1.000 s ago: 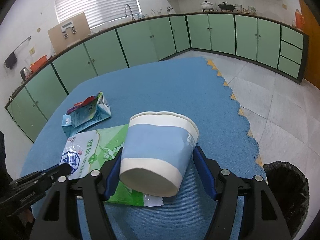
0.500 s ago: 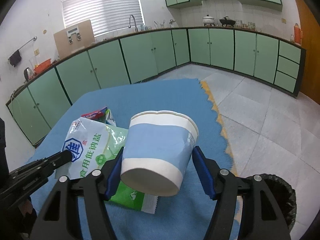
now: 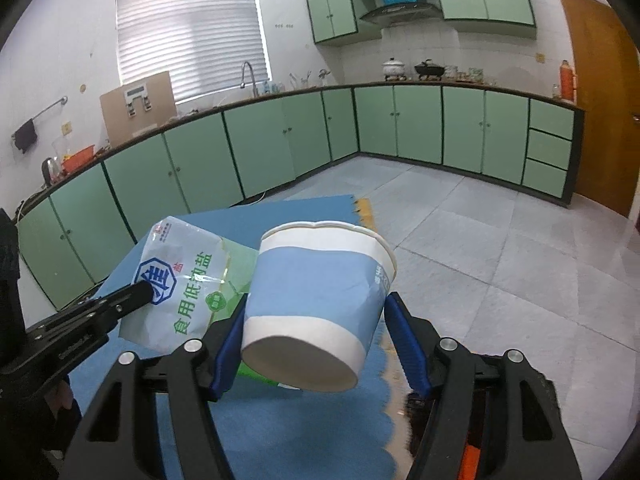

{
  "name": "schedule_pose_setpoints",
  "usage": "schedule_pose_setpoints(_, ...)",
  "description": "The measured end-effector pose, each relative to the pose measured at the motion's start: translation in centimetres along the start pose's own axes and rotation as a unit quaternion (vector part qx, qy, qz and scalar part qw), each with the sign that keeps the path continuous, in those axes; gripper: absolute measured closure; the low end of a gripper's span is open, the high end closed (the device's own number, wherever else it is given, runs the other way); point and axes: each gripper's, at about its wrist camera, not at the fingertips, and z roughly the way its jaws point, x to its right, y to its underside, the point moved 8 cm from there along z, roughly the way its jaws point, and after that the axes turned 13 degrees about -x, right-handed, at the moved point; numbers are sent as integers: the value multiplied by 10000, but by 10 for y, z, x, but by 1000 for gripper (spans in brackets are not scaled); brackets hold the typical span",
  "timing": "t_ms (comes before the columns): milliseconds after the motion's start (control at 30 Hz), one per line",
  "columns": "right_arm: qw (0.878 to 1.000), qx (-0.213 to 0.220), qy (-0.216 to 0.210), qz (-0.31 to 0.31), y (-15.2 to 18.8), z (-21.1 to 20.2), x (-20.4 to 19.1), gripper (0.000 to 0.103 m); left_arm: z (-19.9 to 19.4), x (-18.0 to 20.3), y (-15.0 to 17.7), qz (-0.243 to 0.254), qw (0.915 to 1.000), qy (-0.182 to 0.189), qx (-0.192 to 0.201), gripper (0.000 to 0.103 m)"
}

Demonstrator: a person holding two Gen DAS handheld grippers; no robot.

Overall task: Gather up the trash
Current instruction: 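Carry the salt bag and paper cup to the black bin and open both tools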

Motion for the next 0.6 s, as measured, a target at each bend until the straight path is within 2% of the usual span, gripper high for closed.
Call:
schedule_pose_setpoints(300, 9987, 292, 333, 254, 6, -53, 44, 38, -1, 69, 4, 508, 9980, 353, 97, 101)
schedule_pose_setpoints(600, 9929, 402, 842, 733, 31, -87, 109, 38, 22, 157, 14, 1226, 9897, 737, -9, 101)
